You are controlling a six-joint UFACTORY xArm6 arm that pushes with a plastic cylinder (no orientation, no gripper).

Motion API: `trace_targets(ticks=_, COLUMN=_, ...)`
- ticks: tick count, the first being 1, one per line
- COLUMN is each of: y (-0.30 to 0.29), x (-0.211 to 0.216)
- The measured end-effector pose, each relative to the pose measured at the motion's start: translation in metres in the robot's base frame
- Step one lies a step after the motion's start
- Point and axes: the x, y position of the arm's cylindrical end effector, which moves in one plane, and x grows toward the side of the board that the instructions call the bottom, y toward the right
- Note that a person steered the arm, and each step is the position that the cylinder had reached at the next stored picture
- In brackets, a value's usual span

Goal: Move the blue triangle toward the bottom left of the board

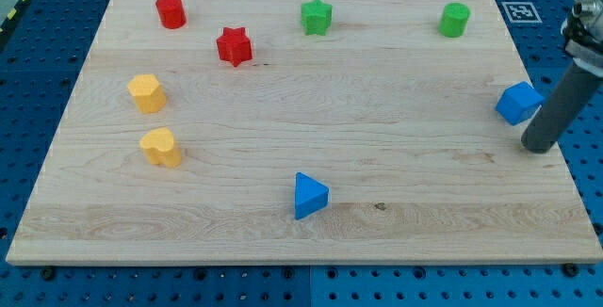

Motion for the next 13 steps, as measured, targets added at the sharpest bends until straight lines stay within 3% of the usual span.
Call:
trace_targets(ticks=3, y=-0.011, x=0.005)
trace_targets(ticks=4, y=-0.055, x=-0.025)
trace_targets(ticks=5, y=-0.079, x=-0.024)
trace_targets(ticks=7, y=-0.088, x=0.06)
trace_targets(ticks=10, y=-0.26, x=0.06)
trace_targets(ticks=13, y=-0.343, x=0.06)
